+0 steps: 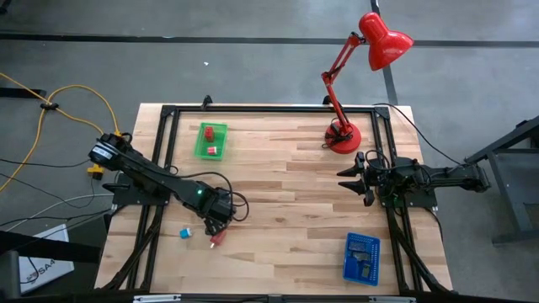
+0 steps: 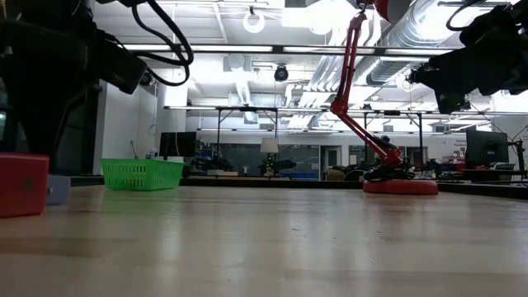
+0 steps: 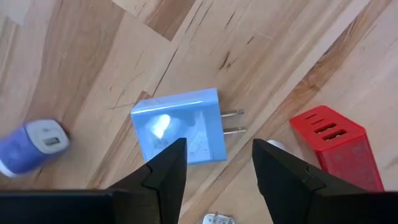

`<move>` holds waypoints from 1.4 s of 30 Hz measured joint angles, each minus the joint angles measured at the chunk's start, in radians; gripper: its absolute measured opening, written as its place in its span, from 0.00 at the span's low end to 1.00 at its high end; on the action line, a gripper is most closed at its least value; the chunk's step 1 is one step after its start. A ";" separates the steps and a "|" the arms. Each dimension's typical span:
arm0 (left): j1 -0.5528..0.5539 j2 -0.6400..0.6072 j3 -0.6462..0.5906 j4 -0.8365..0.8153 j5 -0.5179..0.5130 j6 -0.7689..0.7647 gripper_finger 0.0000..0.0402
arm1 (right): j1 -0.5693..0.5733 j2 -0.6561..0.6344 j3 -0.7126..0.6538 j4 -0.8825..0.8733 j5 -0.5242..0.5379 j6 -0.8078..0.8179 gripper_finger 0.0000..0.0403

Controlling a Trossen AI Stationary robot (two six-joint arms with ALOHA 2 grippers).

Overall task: Pick & Place Office items
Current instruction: Put the light blue charger adapter into the green bin

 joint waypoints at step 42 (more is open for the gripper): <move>-0.018 0.036 -0.003 -0.054 -0.113 -0.116 0.87 | 0.000 0.000 0.000 0.001 0.000 0.000 0.36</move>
